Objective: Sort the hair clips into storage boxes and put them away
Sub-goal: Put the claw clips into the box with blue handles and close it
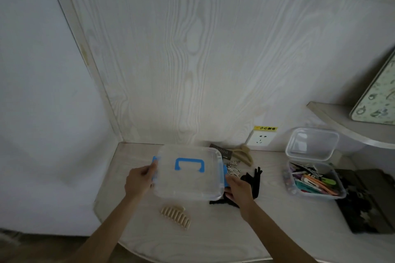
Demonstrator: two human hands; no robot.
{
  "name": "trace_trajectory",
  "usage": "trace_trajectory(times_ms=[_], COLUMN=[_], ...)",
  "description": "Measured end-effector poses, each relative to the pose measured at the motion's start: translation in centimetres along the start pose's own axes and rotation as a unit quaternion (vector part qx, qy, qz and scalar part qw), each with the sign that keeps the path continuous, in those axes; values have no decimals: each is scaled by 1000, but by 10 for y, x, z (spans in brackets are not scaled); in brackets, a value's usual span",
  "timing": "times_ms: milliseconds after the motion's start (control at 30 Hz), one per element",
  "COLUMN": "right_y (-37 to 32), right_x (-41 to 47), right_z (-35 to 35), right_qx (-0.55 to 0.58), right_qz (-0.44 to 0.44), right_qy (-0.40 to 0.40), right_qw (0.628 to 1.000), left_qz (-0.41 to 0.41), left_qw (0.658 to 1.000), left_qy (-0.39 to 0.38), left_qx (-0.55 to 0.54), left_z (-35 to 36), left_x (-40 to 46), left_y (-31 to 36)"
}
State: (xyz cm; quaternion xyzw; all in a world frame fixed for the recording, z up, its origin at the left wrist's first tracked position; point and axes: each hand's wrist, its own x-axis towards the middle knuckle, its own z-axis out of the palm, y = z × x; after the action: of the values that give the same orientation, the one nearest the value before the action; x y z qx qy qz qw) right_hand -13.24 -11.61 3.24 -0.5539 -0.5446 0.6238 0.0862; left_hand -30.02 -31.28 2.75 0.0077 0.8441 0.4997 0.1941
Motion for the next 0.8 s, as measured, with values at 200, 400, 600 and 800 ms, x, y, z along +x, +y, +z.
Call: trace_trajectory(times_ms=[200, 400, 600, 800], right_y=[-7, -16, -28, -44], right_x=[-1, -16, -24, -38], right_z=[-3, 3, 13, 8], right_qx=[-79, -175, -229, -202], right_qz=[-68, -173, -85, -114], right_qy=[11, 9, -103, -221], right_qw=[995, 969, 964, 947], left_qz=[14, 96, 114, 148], left_qw=[999, 979, 948, 947], left_qy=[33, 177, -25, 6], left_qx=[11, 25, 296, 284], left_z=[1, -10, -16, -15], left_x=[8, -13, -17, -26], left_y=[-3, 5, 11, 9])
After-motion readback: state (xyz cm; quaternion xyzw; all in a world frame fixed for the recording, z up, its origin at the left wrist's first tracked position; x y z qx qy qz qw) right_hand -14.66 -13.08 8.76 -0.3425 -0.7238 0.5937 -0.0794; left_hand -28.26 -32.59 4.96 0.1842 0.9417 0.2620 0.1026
